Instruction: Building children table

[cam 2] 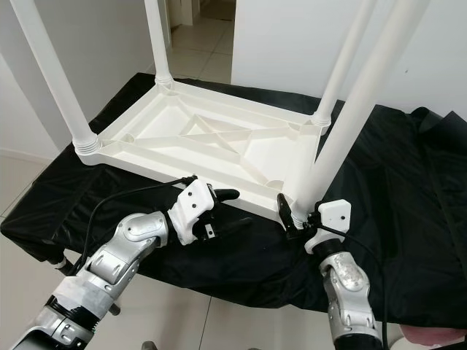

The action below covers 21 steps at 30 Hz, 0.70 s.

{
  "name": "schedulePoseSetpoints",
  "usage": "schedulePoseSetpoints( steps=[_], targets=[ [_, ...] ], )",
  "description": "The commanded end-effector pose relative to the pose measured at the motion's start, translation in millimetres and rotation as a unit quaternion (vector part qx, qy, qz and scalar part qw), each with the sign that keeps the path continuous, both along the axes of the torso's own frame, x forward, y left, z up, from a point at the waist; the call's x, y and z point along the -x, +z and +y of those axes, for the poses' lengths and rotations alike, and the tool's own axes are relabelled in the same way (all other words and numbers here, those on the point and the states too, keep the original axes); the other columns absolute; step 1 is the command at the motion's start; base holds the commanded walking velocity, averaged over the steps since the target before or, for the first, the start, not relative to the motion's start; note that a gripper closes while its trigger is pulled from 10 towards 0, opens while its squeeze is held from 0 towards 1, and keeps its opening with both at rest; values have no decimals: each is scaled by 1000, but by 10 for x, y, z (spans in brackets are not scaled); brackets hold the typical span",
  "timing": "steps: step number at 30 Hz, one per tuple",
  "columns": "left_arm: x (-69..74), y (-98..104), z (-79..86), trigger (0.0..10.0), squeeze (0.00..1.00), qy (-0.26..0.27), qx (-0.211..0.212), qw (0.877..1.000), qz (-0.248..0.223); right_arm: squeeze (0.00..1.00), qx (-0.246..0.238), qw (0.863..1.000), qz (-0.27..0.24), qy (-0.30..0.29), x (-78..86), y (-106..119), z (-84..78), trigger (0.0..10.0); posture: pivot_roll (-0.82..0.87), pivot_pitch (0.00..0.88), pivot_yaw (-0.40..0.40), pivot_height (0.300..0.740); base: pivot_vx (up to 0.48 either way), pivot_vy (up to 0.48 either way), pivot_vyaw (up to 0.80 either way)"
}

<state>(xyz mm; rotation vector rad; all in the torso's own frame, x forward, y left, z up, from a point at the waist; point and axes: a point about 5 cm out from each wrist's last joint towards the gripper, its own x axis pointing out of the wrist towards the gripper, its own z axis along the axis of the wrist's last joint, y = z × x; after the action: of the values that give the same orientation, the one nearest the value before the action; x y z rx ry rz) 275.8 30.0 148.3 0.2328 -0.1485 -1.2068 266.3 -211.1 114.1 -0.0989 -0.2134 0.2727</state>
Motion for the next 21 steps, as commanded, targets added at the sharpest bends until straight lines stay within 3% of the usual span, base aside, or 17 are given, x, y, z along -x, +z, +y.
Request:
schedulePoseSetpoints(
  steps=[1,7,14,15,18,19,20,21],
  targets=[
    [53,-27,-55,10000,0,-34,-13,999,1,0,2,1000,5,17,-30,-1,-15,10000,-75,0,-13,740,0,0,0],
    [155,-51,-194,10000,0,-69,-17,997,-1,0,43,996,22,76,-191,47,-73,10000,-71,0,-15,740,0,0,0],
    [152,-32,-228,10000,0,-72,-15,997,-5,0,64,988,58,129,-250,1,-72,10000,-65,0,-24,740,0,0,0],
    [149,-24,-226,10000,0,-72,-15,997,-6,0,64,987,62,135,-253,-3,-69,8941,-60,0,-30,740,0,0,0],
    [149,-14,-229,10000,0,-72,-14,997,-8,0,73,984,70,149,-253,-23,-65,8745,-56,0,-37,740,0,0,0],
    [149,-13,-231,10000,0,-72,-14,997,-8,0,75,983,71,150,-253,-30,-70,4824,-54,0,-40,740,0,0,0],
    [149,-12,-232,10000,0,-72,-14,997,-8,0,76,983,71,150,-253,-33,-73,4824,-54,0,-40,740,0,0,0],
    [149,-13,-233,10000,0,-71,-14,997,-9,0,75,983,71,149,-254,-36,-80,3804,-54,0,-42,740,0,0,0]
  ],
)
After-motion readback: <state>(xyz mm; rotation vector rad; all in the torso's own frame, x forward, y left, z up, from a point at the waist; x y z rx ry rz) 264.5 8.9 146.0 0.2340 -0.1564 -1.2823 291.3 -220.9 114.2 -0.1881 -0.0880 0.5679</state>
